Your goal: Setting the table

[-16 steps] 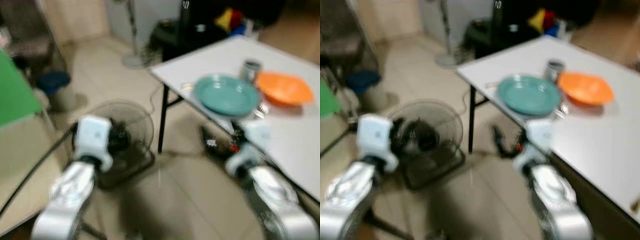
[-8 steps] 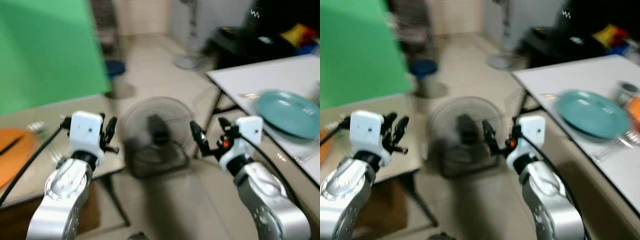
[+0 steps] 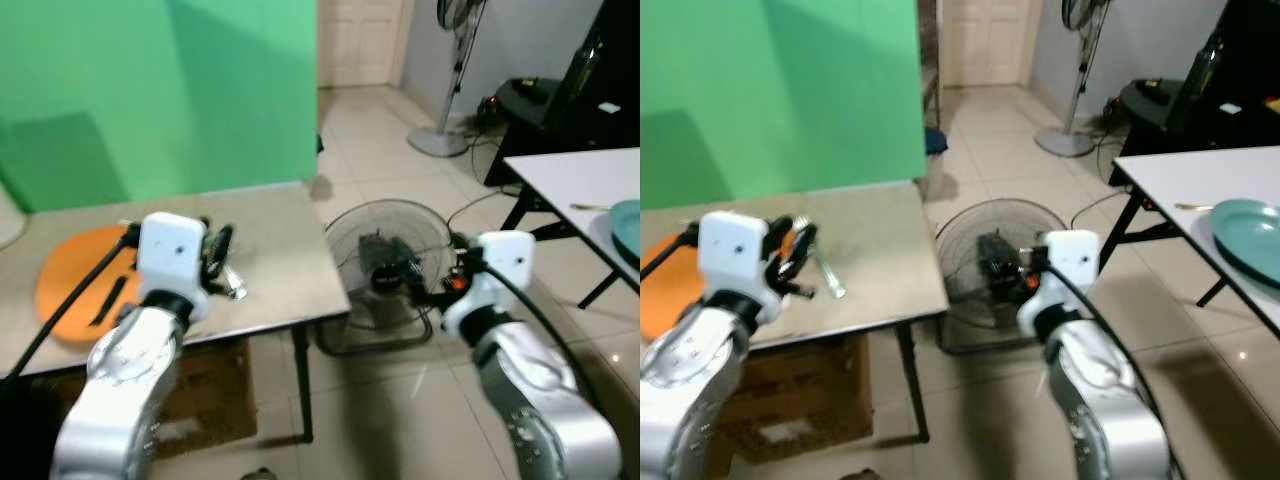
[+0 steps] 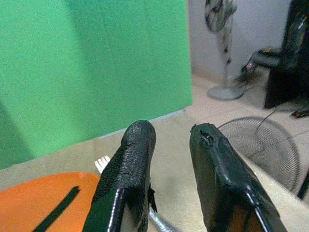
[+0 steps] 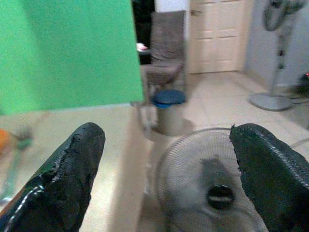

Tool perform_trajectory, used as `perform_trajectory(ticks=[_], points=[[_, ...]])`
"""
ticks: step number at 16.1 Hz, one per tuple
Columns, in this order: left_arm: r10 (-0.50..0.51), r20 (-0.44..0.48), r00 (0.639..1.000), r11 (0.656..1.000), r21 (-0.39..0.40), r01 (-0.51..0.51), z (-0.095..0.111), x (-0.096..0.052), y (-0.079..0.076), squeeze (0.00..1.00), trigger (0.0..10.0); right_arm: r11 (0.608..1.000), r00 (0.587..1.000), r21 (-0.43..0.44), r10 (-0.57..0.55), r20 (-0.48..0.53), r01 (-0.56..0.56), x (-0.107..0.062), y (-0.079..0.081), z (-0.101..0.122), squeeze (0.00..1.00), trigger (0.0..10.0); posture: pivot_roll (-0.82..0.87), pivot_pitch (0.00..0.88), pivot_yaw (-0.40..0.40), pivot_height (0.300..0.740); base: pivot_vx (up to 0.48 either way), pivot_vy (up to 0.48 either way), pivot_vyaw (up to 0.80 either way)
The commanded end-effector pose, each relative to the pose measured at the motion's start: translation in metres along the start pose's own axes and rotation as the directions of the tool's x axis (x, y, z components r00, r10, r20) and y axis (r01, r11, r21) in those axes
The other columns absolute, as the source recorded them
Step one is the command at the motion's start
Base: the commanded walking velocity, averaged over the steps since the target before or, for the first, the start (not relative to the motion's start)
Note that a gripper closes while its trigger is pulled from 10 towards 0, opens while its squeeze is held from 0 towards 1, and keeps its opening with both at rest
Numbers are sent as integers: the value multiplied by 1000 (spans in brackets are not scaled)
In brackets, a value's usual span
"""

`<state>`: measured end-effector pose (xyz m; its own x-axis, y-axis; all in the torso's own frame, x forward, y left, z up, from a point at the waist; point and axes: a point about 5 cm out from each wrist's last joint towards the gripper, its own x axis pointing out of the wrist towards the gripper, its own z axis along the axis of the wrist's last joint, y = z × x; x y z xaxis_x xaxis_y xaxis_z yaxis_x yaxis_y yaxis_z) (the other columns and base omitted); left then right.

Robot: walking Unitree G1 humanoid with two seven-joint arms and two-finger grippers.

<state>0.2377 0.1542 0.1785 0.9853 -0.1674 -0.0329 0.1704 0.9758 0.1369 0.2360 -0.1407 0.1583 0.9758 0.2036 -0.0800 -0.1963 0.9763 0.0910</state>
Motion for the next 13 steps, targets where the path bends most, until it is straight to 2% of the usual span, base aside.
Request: perform_trajectory(ticks=[1, 3, 9, 12, 13], points=[[0, 3, 1000, 1000, 1, 0, 0, 2, -1, 0, 10000, 1000, 1000, -13, -14, 21, 14, 3, -1, 6, 1000, 10000, 147, 0, 6, 740, 0, 322, 0], [1, -3, 1000, 1000, -13, -1, -1, 3, -3, 0, 10000, 1000, 1000, -19, 4, 29, -3, 8, 3, 11, 1000, 10000, 122, 0, 13, 740, 0, 321, 0], [2, -14, 1000, 1000, -17, -2, -3, 4, -2, 0, 10000, 1000, 1000, -18, 10, 18, -10, 4, 4, 9, 1000, 10000, 120, 0, 18, 740, 0, 320, 0], [-6, -18, 1000, 1000, -20, 6, -4, 3, -1, 0, 10000, 999, 999, -25, 49, 19, -48, 6, 8, 11, 1000, 10000, 123, 0, 27, 740, 0, 0, 0], [-7, -17, 1000, 1000, -19, 7, -4, 3, 0, 0, 10000, 998, 998, -22, 65, 23, -65, 7, 11, 11, 1000, 10000, 130, 0, 34, 740, 0, 0, 800]])
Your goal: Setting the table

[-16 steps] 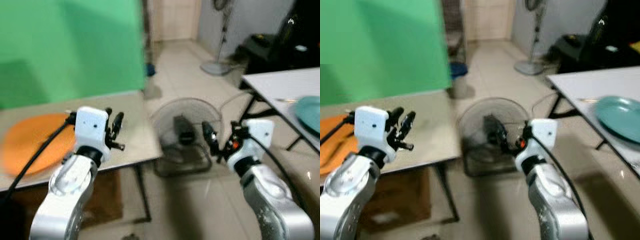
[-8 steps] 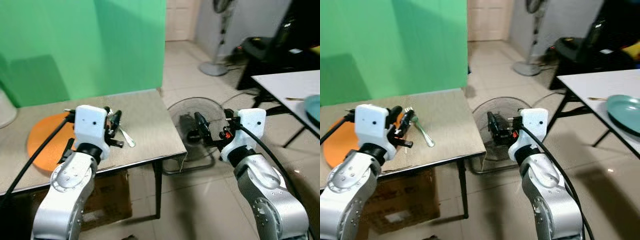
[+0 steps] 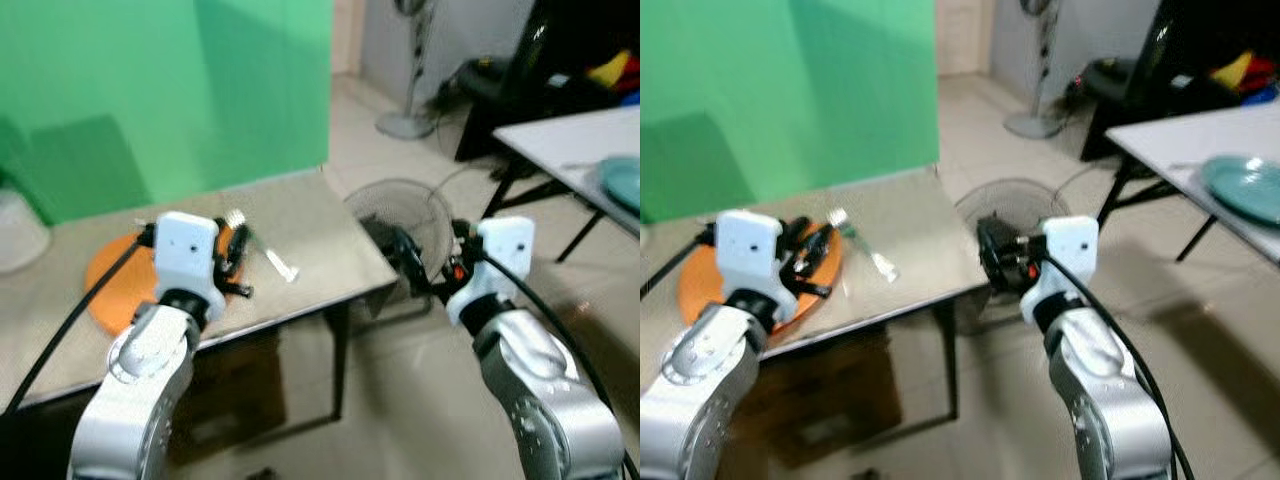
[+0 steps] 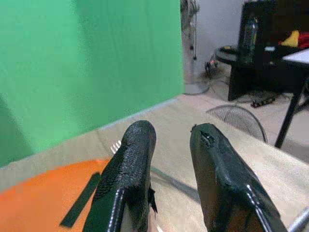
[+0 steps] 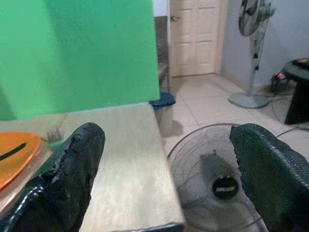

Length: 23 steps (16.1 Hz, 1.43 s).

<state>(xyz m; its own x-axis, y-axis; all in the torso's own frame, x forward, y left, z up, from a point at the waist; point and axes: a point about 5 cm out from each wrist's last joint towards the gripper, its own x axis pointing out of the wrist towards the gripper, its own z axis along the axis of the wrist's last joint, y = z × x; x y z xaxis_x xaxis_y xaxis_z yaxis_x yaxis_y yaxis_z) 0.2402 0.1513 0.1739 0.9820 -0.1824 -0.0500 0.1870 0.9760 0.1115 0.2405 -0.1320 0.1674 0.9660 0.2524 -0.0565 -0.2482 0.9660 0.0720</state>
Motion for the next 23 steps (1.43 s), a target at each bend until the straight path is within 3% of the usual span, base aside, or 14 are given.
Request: perform_trajectory(ticks=[1, 4, 7, 11, 18, 19, 20, 21, 23], points=[[10, 7, 1000, 1000, 8, -11, 2, 2, 6, 0, 10000, 999, 999, 1, 35, 3, -35, 3, 5, 1, 1000, 10000, 132, 0, 35, 740, 0, 0, 800], [-22, 38, 999, 998, 51, 21, 12, 0, 3, 0, 10000, 996, 996, 17, 84, -18, -83, 4, 8, -4, 1000, 10000, 173, 0, 14, 740, 0, 0, 800], [23, 20, 1000, 998, 52, -24, 8, -7, 10, 0, 10000, 994, 995, 39, 101, -23, -100, 11, 9, -7, 1000, 10000, 194, 0, 8, 740, 164, 0, 800], [11, 8, 1000, 998, 58, -11, 4, -11, 8, 0, 10000, 989, 990, 36, 141, -25, -140, 16, 12, -7, 1000, 10000, 202, 0, -6, 740, 267, 0, 800], [1, 2, 1000, 999, 50, -1, 2, -11, 6, 0, 10000, 996, 997, 60, 70, -45, -67, 19, 2, -9, 1000, 10000, 190, 0, -7, 740, 268, 0, 199], [0, 0, 1000, 999, 50, 0, 2, -11, 6, 0, 10000, 996, 996, 65, 71, -51, -67, 20, 2, -9, 914, 10000, 189, 0, -7, 740, 270, 0, 0], [0, 0, 1000, 999, 49, 0, 2, -11, 6, 0, 10000, 995, 995, 71, 77, -56, -73, 21, 2, -9, 275, 10000, 189, 0, -9, 740, 270, 0, 0], [-2, -4, 1000, 999, 48, 2, 0, -10, 6, 0, 10000, 994, 992, 91, 78, -102, -69, 23, 1, -15, 0, 10000, 192, 0, -14, 740, 270, 0, 0], [-65, -33, 997, 996, 62, 67, -9, -7, 1, 0, 10000, 984, 983, 173, 62, -174, -32, 27, -4, -23, 0, 10000, 190, 0, -17, 740, 0, 0, 0]])
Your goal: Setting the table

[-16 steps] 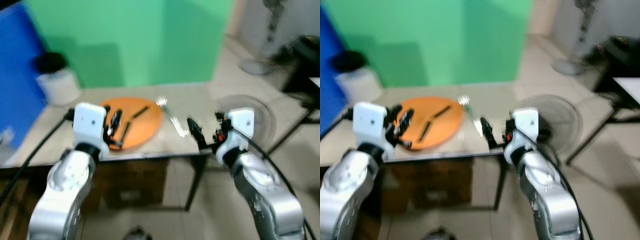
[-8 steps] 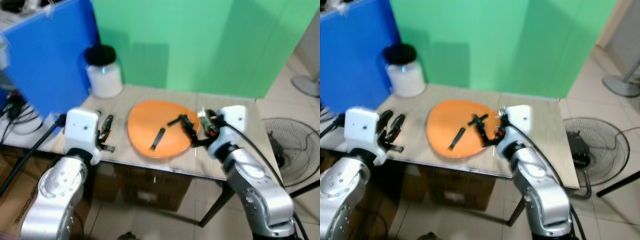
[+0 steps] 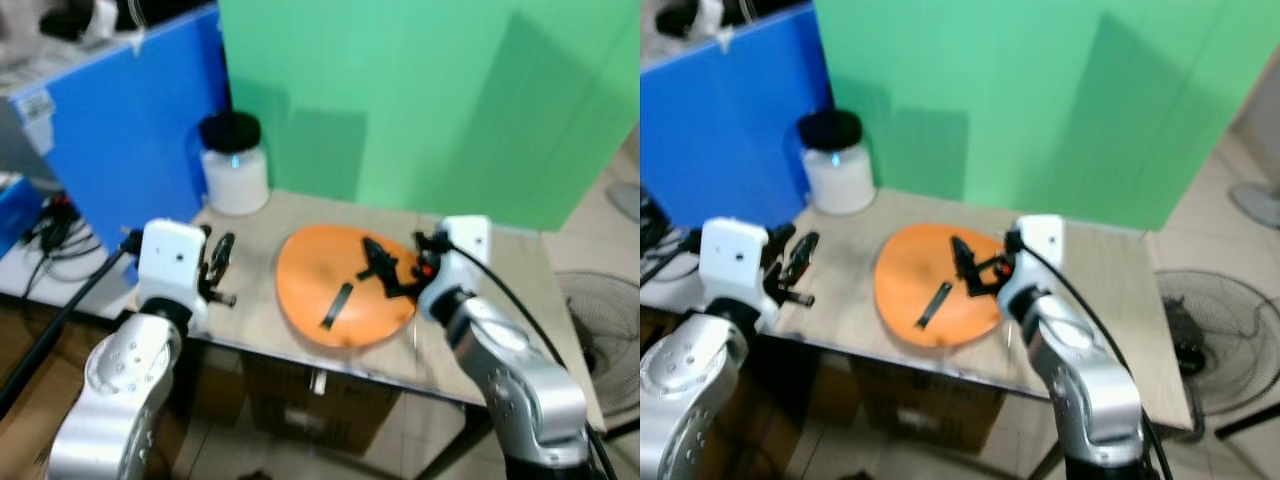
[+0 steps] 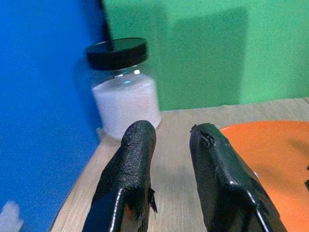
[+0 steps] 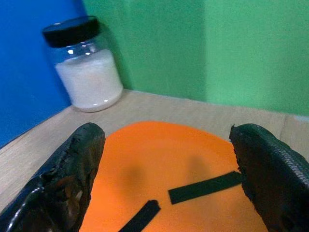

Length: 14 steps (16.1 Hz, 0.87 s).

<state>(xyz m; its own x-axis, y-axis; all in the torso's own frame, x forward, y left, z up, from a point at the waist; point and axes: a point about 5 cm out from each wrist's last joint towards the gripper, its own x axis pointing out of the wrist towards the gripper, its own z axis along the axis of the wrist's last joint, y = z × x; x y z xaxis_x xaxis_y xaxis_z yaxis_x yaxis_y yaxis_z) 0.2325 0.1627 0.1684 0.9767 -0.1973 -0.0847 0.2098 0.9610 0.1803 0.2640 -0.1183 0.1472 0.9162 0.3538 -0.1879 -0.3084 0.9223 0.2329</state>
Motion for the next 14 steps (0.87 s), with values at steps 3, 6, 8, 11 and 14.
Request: perform_trajectory(ticks=[3, 6, 8, 11, 14], points=[[-180, -23, 983, 983, 38, 181, -15, 16, -15, 0, 10000, 997, 998, 57, -59, -20, 60, 10, -16, 1, 0, 10000, 186, 0, -28, 740, 0, 0, 0], [-293, -38, 955, 954, 49, 295, -30, 32, -17, 0, 10000, 996, 997, 46, -72, -28, 73, 16, -25, 4, 0, 10000, 177, 0, -39, 740, 0, 0, 0], [-389, -88, 917, 916, 71, 395, -51, 59, -14, 0, 10000, 996, 996, 25, -83, -44, 84, 21, -36, 8, 0, 10000, 153, 0, -49, 740, 0, 0, 0], [-434, -80, 898, 899, 34, 437, -56, 84, -18, 0, 10000, 997, 996, 18, -80, -49, 81, 22, -43, 10, 0, 10000, 125, 0, -39, 740, 0, 0, 0], [-483, -86, 872, 875, -7, 484, -67, 102, -30, 0, 10000, 996, 996, 29, -78, -48, 79, 20, -46, 10, 514, 10000, 98, 0, -24, 740, 0, 0, 0]])
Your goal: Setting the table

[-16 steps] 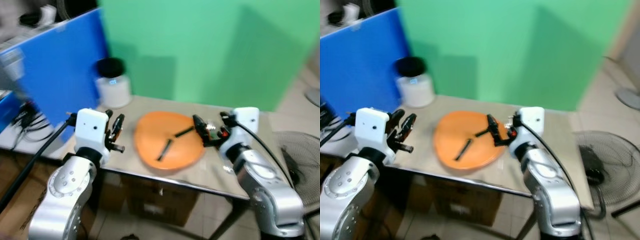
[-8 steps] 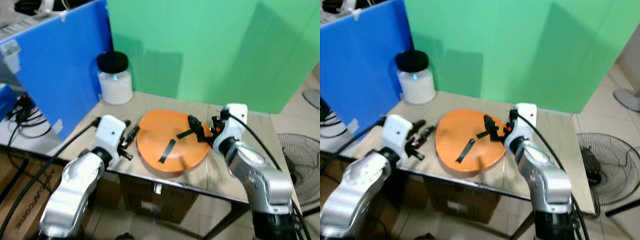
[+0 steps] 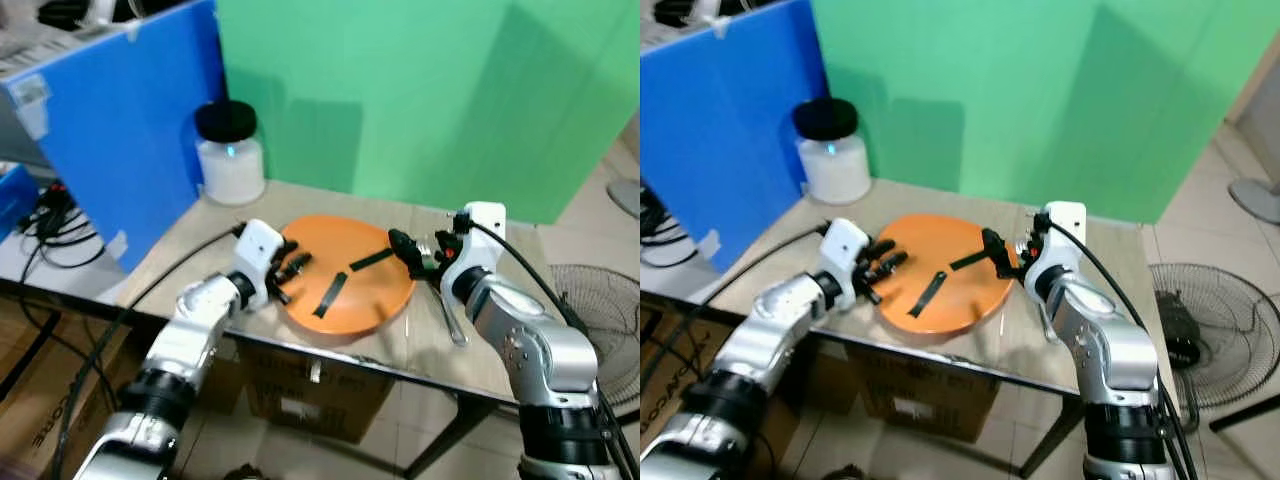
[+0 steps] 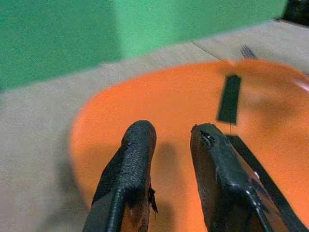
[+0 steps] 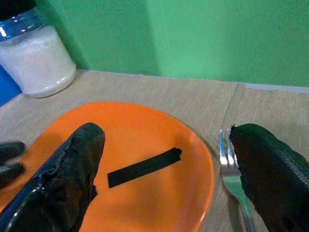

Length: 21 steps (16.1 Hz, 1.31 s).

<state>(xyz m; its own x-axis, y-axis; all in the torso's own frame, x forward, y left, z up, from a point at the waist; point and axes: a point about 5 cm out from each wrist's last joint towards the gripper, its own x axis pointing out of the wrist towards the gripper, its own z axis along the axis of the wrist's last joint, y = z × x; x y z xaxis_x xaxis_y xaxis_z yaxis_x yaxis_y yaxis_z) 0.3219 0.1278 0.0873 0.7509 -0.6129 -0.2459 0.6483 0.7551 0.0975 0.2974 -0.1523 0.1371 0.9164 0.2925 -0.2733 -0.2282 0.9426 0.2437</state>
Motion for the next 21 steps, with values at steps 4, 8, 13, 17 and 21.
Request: perform_trajectory(ticks=[4, 8, 13, 17, 21], points=[[-38, -92, 995, 997, 70, 45, -20, 2, 1, 0, 10000, 999, 999, 7, 31, 4, -31, -7, -1, 1, 369, 10000, 84, 0, -12, 740, 0, 0, 0], [-50, -9, 999, 997, 57, 51, -22, -6, -2, 0, 10000, 993, 995, 71, 95, -39, -92, -9, -5, -8, 0, 10000, 70, 0, 1, 740, 0, 0, 0], [-111, -59, 992, 993, 34, 113, -53, -12, -22, 0, 10000, 996, 989, 38, 82, -121, -78, 7, -8, -24, 0, 10000, 66, 0, -9, 740, 0, 0, 0], [-119, -77, 990, 992, 32, 122, -63, -17, -24, 0, 10000, 994, 991, 79, 86, -100, -78, 14, -16, -20, 0, 10000, 61, 0, -29, 740, 0, 0, 0], [-161, -67, 985, 986, 41, 164, -66, -18, -31, 0, 10000, 981, 985, 144, 144, -90, -131, 21, -20, -22, 0, 10000, 52, 0, -49, 740, 0, 0, 0]])
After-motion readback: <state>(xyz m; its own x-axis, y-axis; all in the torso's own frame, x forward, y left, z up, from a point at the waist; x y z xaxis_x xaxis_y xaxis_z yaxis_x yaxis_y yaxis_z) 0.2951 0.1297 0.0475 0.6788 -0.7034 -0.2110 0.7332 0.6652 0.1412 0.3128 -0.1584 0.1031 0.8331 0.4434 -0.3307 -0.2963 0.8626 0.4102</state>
